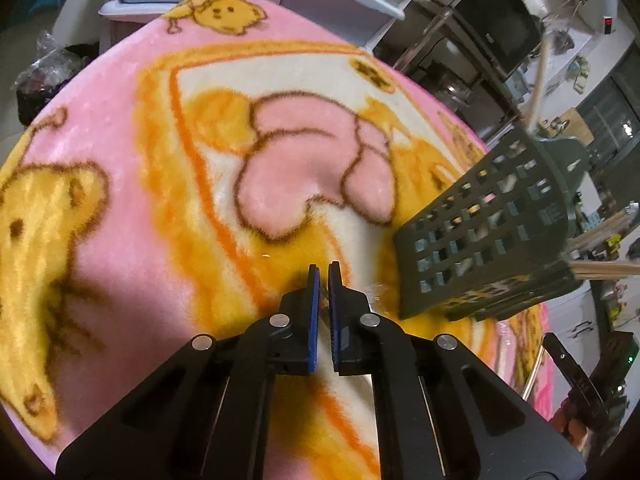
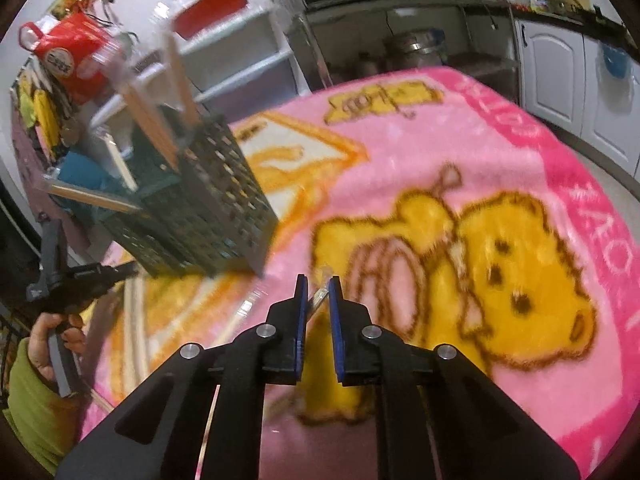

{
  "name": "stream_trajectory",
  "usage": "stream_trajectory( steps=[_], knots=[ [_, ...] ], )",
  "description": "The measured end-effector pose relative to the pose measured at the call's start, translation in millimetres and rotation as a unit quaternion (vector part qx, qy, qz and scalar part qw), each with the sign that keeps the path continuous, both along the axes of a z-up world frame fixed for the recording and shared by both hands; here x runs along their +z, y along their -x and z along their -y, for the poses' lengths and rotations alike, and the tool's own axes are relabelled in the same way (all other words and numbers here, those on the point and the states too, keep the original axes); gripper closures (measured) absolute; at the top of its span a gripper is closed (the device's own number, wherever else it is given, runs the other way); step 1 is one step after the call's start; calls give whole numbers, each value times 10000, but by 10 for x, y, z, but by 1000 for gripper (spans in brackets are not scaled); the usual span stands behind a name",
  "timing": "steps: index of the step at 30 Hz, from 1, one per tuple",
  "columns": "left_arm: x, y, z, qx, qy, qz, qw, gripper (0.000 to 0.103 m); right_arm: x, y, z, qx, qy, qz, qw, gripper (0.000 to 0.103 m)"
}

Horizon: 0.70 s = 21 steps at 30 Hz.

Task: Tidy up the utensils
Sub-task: 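Close the left tool on a wrapped chopstick while the right tool grasps another, then lift the left tool's chopstick upright over the caddy while the right tool lifts its own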

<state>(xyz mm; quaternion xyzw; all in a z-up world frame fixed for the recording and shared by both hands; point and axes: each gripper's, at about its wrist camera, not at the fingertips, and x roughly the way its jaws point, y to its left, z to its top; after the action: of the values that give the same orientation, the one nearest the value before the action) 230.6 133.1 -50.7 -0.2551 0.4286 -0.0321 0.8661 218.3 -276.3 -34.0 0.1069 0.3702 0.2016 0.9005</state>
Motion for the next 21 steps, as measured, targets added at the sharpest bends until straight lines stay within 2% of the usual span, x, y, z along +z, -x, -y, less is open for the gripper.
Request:
stream_trajectory(
  steps=[9,21],
  knots=[
    [528,359,105,-160,42,817,9965,101,448,253,-219,446,-151,629,9969,96],
    [1166,739,427,-608,117,1739,9828,101,974,610,-599,1097,-266,1288,9852,98]
  ],
)
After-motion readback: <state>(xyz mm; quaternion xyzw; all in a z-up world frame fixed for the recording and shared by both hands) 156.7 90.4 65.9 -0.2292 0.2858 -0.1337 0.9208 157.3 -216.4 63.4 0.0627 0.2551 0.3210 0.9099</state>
